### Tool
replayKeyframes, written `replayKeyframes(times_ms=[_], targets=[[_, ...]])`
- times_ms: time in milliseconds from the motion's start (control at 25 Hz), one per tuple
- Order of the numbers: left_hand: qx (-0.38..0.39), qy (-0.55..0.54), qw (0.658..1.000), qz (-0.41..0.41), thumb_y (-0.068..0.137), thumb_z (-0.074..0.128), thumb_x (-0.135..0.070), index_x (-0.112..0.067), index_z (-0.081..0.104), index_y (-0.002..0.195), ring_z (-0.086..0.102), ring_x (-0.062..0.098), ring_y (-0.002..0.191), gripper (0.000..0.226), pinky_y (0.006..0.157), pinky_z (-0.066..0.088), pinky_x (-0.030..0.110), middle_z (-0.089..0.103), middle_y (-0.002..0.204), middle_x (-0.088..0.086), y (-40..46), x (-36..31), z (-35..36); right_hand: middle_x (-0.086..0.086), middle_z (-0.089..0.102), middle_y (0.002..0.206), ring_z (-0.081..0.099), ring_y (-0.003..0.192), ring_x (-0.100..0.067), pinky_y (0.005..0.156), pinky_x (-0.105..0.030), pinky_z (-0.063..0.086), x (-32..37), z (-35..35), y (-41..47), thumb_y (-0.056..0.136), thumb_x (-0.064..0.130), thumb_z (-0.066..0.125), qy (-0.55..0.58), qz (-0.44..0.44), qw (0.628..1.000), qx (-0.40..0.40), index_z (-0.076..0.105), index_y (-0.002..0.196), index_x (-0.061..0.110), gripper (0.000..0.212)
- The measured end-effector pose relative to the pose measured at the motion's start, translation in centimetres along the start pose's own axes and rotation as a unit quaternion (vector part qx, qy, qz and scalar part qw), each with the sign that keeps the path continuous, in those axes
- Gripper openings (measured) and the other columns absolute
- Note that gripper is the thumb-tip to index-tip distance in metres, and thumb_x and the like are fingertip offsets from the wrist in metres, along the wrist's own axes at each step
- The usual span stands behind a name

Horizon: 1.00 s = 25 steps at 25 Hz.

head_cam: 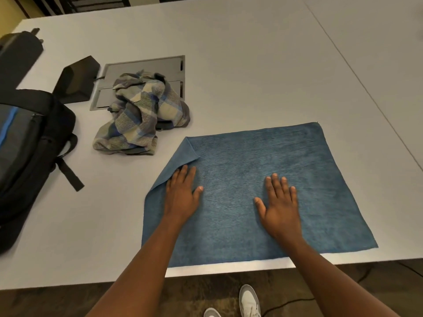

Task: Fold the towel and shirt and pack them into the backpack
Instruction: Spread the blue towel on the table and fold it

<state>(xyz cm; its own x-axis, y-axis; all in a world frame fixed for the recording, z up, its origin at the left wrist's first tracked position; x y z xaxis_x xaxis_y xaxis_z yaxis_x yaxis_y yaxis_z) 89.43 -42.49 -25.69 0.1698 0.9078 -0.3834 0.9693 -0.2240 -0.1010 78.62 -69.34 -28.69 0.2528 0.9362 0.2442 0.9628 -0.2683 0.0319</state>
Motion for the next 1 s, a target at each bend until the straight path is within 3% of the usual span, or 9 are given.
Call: replayKeyframes(times_ms=[240,480,720,1000], targets=[[-0.012,-0.001,0.995,-0.098,0.099,0.043,-0.05,-0.022,0.008,0.158,0.006,0.032,0.151,0.074,0.12,0.008,0.057,0.005,0.166,0.008,2.5,2.7,-1.5,-0.004,0.015,0.164,0.009,0.152,-0.025,0.122,-0.049,0.011,0.1,0.0,0.0,0.097,0.059,0.026,-0.009,0.003,1.0,0.007,0.022,0.156,0.016,0.074],[0.01,0.041,0.995,-0.096,0.095,0.024,-0.068,-0.026,0.003,0.158,-0.017,0.034,0.15,0.079,0.115,-0.012,0.064,-0.01,0.165,0.007,1.6,1.0,0.7,0.0,0.013,0.165,0.006,0.153,-0.021,0.123,-0.046,0.009,0.0,-0.1,0.0,0.096,0.06,0.025,0.007,0.004,1.0,0.007,0.02,0.157,0.019,0.073],[0.005,0.077,0.994,-0.073,0.09,0.006,-0.076,-0.027,-0.002,0.158,-0.017,0.034,0.15,0.084,0.115,-0.01,0.065,-0.012,0.165,0.006,1.2,1.6,1.3,0.004,0.007,0.165,0.0,0.153,-0.016,0.123,-0.045,0.005,-0.5,-0.3,-0.4,0.097,0.062,0.022,-0.003,0.017,1.0,0.024,0.014,0.158,0.024,0.072],[-0.005,0.106,0.992,-0.07,0.09,0.006,-0.075,-0.027,-0.002,0.158,-0.013,0.034,0.151,0.083,0.116,-0.005,0.066,-0.01,0.166,0.006,0.9,1.3,1.5,-0.001,0.006,0.166,0.0,0.153,-0.021,0.123,-0.048,0.007,0.4,-0.6,-0.7,0.097,0.06,0.023,-0.007,0.021,1.0,0.018,0.014,0.158,0.02,0.073]])
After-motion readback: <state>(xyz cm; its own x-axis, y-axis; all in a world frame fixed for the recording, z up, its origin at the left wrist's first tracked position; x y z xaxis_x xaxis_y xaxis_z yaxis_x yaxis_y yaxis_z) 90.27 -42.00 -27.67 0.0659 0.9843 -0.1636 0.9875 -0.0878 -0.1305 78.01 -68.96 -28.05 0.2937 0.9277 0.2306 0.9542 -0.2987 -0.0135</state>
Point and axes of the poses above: each hand's wrist, its own y-axis towards the middle knuckle, its own z-axis out of the palm, x = y × z, the point moved 1 cm from there along y, towards the middle knuckle
